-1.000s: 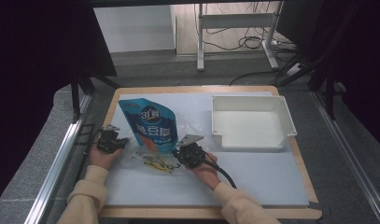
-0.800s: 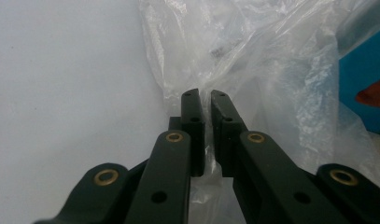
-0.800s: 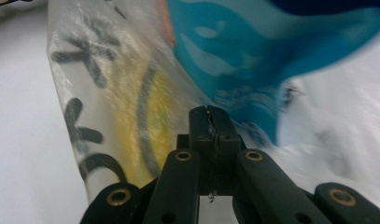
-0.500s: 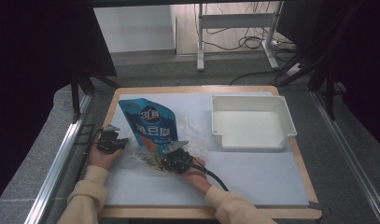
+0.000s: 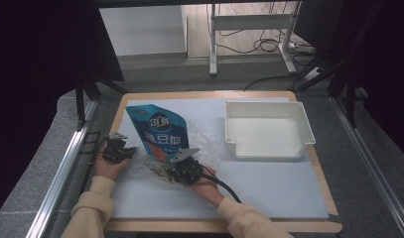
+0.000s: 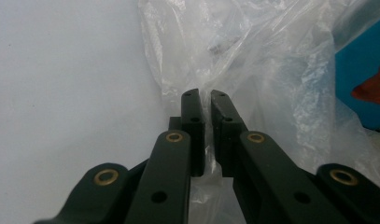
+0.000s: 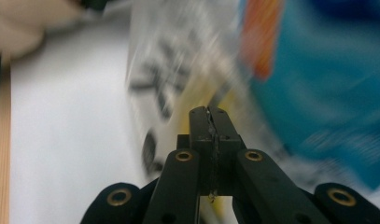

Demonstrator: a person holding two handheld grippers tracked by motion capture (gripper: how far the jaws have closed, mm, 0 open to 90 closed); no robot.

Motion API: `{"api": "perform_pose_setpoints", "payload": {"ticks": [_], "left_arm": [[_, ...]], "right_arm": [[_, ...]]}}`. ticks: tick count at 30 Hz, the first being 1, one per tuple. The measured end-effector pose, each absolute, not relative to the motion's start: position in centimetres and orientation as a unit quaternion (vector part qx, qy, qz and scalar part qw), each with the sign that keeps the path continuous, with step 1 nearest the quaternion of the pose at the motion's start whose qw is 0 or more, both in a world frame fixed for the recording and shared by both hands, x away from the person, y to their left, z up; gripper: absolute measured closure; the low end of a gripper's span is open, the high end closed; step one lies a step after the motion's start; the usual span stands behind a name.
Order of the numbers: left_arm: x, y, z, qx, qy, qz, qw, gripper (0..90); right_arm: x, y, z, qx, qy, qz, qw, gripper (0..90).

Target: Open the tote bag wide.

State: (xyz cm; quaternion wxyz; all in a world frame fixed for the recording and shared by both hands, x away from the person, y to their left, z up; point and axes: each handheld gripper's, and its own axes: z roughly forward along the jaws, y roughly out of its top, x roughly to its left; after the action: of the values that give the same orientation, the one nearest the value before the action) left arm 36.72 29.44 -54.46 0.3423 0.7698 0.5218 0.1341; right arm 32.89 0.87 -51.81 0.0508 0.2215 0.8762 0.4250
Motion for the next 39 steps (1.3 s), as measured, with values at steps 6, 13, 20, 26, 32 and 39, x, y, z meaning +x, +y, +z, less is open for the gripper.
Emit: {"api": "perform_pose_setpoints", "payload": {"ticks": [6,13,20,26,32,39], "left_arm": [[36.7,29.4,-54.5,0.769,0.522,0.135,0.344,85.9],[36.7,29.4,-54.5,0.769,0.522,0.134,0.343,85.9],[36.7,29.4,-54.5,0.771,0.52,0.135,0.342,85.9],[36.7,29.4,-54.5,0.772,0.519,0.134,0.342,85.9],[36.6,29.3,-54.4,0.772,0.519,0.135,0.341,85.9],[36.6,29.4,-54.4,0.771,0.52,0.133,0.341,85.9]], "right_arm": [[34.3,0.1,-51.2,0.237,0.877,0.414,0.066,88.9],[35.0,0.4,-52.4,0.245,0.886,0.388,0.066,88.9],[34.8,4.0,-53.4,0.227,0.892,0.386,0.067,88.8],[33.9,5.4,-54.2,0.215,0.897,0.385,0.029,88.9],[33.0,5.4,-54.2,0.199,0.901,0.385,0.012,89.0],[32.5,5.0,-54.2,0.196,0.902,0.386,0.002,89.0]]}}
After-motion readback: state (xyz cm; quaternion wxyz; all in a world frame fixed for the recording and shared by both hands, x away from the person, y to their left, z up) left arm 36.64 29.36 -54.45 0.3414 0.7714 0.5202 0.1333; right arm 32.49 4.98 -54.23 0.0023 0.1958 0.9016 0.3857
